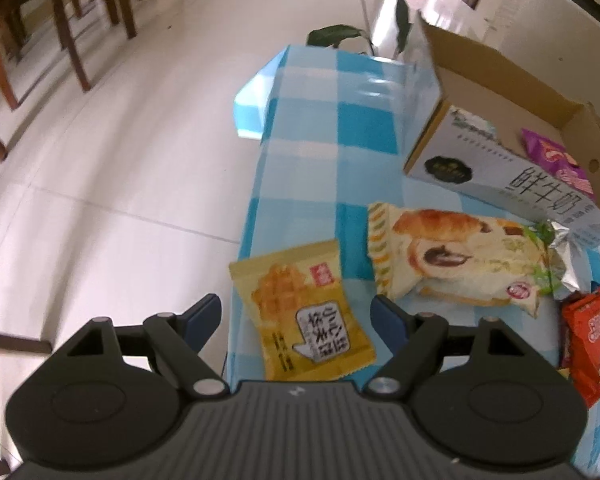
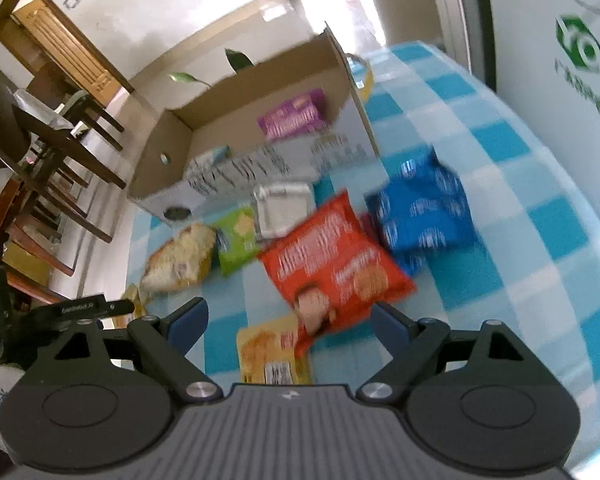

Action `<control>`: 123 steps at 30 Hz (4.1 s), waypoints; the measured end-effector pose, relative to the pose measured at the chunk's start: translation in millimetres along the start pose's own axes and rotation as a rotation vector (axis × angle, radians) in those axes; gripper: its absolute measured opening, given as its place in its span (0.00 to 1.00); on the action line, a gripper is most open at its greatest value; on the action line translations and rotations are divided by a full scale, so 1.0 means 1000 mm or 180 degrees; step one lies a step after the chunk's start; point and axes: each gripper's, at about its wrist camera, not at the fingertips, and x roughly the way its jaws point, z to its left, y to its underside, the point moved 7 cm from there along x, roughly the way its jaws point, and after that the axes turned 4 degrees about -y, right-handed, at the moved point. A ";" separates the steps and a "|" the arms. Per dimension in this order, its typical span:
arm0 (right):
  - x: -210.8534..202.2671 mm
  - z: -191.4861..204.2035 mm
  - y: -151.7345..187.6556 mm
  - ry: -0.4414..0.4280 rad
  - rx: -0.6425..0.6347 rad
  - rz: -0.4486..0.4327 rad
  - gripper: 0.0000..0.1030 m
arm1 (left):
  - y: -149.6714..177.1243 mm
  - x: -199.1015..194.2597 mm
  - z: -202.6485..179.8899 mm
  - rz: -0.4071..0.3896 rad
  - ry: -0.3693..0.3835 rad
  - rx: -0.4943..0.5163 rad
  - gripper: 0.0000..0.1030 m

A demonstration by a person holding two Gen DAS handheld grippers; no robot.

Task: Organize snacks
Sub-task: 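Withdraw both grippers from the box back over the remaining snacks, then grasp a yellow waffle packet with the left gripper while the right gripper grasps another, then lift both yellow waffle packets and carry them over the milk box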

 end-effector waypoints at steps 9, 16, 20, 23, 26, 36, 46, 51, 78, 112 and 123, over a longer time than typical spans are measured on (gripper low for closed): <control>0.023 0.004 0.043 0.0219 -0.0023 0.0236 0.89 | 0.006 0.005 -0.001 -0.0138 -0.0009 -0.0090 0.79; 0.045 0.024 0.059 0.0373 -0.0243 0.0308 0.89 | 0.008 0.010 -0.003 -0.0193 -0.0048 -0.0075 0.79; 0.056 0.031 0.061 0.0482 -0.0382 0.0307 0.90 | 0.010 0.013 -0.004 -0.0178 -0.0057 -0.0052 0.79; 0.059 0.034 0.061 0.0597 -0.0547 0.0264 0.90 | 0.012 0.015 -0.006 -0.0186 -0.0082 -0.0035 0.79; 0.062 0.037 0.063 0.0684 -0.0676 0.0252 0.91 | 0.014 0.015 -0.010 -0.0238 -0.0122 0.0012 0.79; 0.065 0.047 0.071 0.0990 -0.1191 0.0174 0.72 | 0.020 0.006 -0.021 -0.0367 -0.0079 0.0120 0.60; 0.057 0.046 0.070 0.0728 -0.1085 0.0157 0.61 | 0.045 -0.009 -0.023 -0.0409 0.0001 0.0104 0.54; 0.053 0.048 0.068 0.0467 -0.0932 0.0160 0.60 | 0.063 -0.022 -0.028 -0.0409 0.0120 0.0071 0.53; 0.059 0.057 0.074 0.0366 -0.1113 0.0225 0.57 | 0.102 -0.044 -0.052 -0.0464 0.0258 0.0209 0.52; 0.020 0.086 0.025 0.0244 -0.1303 -0.0581 0.50 | 0.059 -0.091 -0.075 -0.0950 0.0352 0.0232 0.52; -0.004 0.094 -0.013 0.0246 -0.1404 -0.1009 0.50 | 0.026 -0.107 -0.098 -0.1123 0.0500 0.0385 0.52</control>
